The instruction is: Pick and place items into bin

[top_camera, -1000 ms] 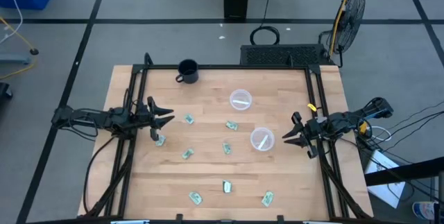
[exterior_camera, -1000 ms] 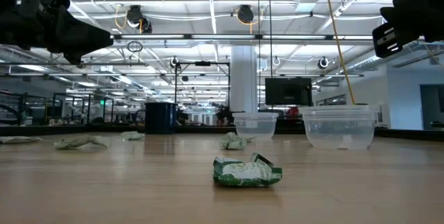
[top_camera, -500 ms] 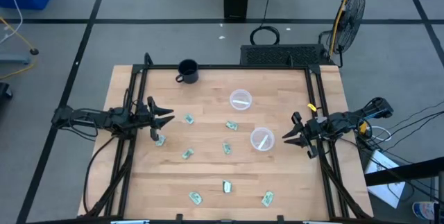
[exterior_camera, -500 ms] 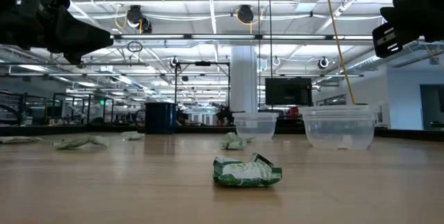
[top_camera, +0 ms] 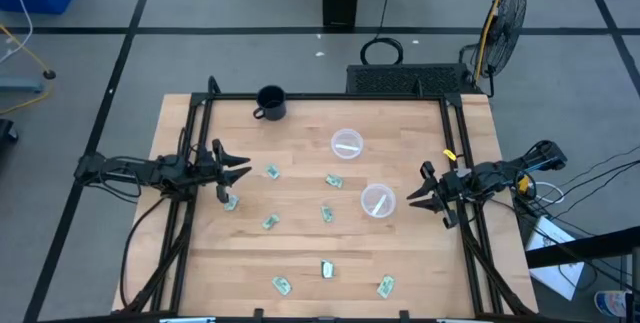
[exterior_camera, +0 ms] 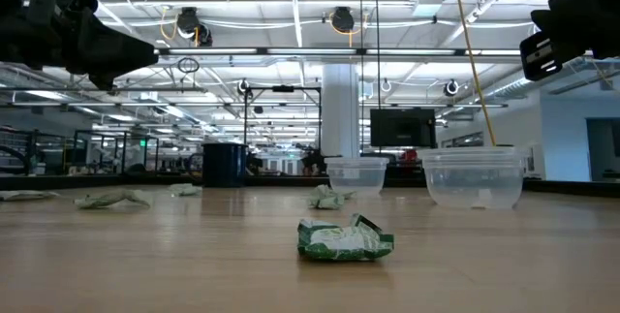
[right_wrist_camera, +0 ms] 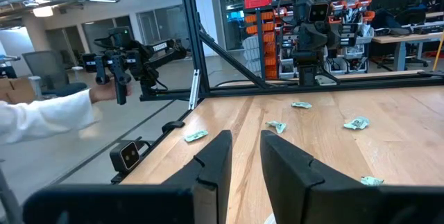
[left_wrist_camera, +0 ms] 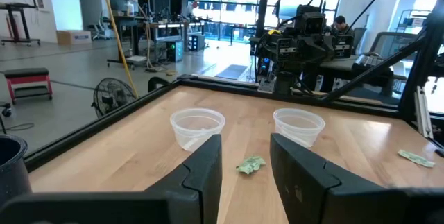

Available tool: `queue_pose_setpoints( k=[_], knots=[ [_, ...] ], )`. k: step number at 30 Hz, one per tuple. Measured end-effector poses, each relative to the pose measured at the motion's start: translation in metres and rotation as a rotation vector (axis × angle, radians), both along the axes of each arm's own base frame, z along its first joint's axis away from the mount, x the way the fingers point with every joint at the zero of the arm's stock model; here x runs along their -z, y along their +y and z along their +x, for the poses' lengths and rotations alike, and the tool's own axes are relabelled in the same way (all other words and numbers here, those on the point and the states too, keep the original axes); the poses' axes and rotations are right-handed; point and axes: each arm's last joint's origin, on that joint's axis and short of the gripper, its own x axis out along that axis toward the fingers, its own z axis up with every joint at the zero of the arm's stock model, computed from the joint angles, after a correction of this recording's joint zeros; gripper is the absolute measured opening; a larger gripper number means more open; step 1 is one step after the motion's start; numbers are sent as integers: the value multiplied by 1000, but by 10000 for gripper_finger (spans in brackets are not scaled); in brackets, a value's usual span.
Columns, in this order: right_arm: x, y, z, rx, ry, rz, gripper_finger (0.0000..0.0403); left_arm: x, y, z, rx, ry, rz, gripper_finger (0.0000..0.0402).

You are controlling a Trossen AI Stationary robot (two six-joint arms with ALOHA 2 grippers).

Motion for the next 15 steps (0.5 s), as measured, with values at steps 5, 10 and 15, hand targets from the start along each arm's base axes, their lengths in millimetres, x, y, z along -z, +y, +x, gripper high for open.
queue_pose_setpoints(
  k=[5,10,15],
  knots=[
    [-1,0,0,1,-8,-7,73,-1,0,0,-5,-14,-11,127],
    [-12,0,-1,2,-115,36,73,-1,0,0,8,-39,-119,127],
    [-22,-1,-3,2,-213,77,73,-1,0,0,-4,-40,-163,127]
  ],
)
